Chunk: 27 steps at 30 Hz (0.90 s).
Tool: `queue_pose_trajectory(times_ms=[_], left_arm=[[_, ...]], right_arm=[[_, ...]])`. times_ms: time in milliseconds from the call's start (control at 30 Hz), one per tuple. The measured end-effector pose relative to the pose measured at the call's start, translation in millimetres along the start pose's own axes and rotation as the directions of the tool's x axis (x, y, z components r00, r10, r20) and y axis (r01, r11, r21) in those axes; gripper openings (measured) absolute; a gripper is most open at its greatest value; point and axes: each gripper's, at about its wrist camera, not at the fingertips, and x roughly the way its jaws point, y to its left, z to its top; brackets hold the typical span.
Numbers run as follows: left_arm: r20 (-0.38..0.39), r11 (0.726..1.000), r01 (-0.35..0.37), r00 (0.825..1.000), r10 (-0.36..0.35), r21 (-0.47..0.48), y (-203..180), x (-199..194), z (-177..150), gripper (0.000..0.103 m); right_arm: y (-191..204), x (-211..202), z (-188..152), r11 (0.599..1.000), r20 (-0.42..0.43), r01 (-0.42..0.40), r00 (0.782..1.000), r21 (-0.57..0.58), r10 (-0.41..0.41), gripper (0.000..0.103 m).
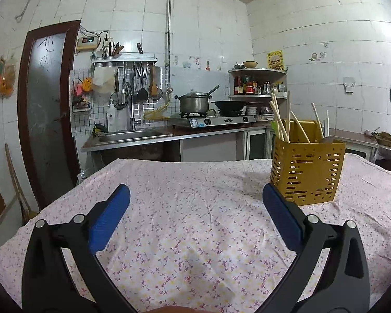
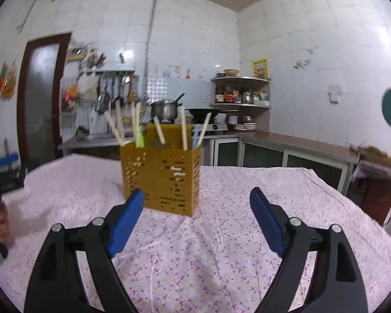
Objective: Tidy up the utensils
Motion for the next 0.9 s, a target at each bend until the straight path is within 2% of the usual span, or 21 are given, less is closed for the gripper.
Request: queue_pose_trajectory(times_ms=[167, 300, 533, 667, 900], left_arm=[[-0.001, 1.0, 0.014, 1.0, -0.014, 0.025, -3.3, -2.5, 1.2, 0.098], [0.03, 0.999, 0.011, 0.999, -0.013, 0.049, -7.9, -9.7, 1.1, 0.098], [0.026, 0.999, 0.014, 1.0, -0.015, 0.05, -7.4, -9.9, 1.2, 0.098], [0.025, 0.999, 0.011, 1.0, -0.012, 0.046, -7.5, -10.3, 1.3, 0.098], [0.024, 0.999, 0.017, 1.0, -0.018, 0.042, -7.4, -10.9, 0.0, 0.098]], right_arm=[[15.9, -7.1, 1.5, 0.997, 0.03, 0.006, 1.0, -0.073, -0.004, 0.085], [13.6, -8.6, 1.9, 0.998, 0.027, 0.017, 1.0, -0.063, -0.015, 0.088], [4.9, -2.9, 1.4, 1.0, -0.009, 0.019, 1.0, -0.022, -0.019, 0.089], [10.0, 1.2, -1.0, 0.999, -0.033, -0.001, 0.999, -0.046, 0.0, 0.092], [12.0, -3.3, -1.5, 0.999, -0.022, 0.003, 1.0, -0.046, -0.004, 0.092]])
